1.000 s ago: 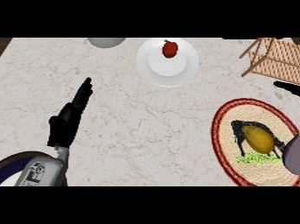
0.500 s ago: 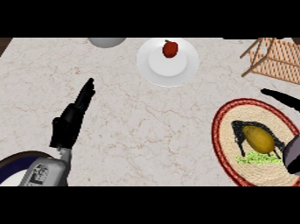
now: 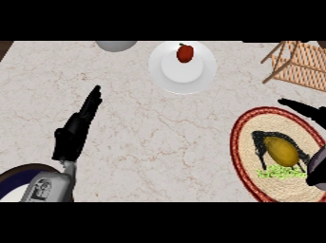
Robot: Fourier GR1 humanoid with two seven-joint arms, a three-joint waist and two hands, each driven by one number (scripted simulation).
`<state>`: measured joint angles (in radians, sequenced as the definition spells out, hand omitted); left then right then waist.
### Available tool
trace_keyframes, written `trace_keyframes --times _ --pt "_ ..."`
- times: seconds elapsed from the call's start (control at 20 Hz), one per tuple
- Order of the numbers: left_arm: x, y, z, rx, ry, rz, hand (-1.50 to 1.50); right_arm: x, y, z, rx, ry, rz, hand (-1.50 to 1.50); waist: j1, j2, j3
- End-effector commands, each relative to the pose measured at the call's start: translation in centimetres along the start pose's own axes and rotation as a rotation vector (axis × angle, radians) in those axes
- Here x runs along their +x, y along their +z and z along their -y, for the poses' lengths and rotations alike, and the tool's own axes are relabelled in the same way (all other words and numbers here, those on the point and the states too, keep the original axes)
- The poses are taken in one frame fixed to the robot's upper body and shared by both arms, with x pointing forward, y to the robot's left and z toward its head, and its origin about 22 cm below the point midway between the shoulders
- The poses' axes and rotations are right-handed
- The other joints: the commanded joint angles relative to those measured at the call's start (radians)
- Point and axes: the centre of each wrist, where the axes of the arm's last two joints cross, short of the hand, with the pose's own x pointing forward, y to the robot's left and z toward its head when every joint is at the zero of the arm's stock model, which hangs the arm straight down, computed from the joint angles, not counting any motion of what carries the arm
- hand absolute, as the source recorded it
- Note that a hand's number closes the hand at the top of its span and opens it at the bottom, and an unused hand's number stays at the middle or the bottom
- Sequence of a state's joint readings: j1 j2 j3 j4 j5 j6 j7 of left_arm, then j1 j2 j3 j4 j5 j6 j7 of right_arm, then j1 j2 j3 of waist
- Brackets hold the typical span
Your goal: Pick the lemon from the placemat and place it in the tiered shelf
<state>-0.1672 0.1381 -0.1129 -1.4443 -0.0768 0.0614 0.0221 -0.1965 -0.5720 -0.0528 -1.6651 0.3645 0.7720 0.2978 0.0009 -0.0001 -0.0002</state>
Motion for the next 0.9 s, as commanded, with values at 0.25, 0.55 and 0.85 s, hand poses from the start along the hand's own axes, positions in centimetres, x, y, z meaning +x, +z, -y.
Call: trace_keyframes --times 0.25,0.55,0.85 --pt "0.5 -0.7 -1.2 0.008 0.004 -0.007 0.00 -0.9 -0.4 -2.0 0.005 0.036 -0.032 -1.50 -0.003 0.000 0.000" --pt "1.4 0.1 -0.9 -0.003 -0.003 0.006 0.00 1.5 -1.8 -2.9 -0.005 0.047 -0.036 -1.50 -0.001 -0.001 0.000" --pt "1.1 0.6 -1.0 0.022 0.002 -0.004 0.00 -1.5 -3.6 -3.9 0.016 0.056 -0.056 -1.50 0.002 0.000 0.000"
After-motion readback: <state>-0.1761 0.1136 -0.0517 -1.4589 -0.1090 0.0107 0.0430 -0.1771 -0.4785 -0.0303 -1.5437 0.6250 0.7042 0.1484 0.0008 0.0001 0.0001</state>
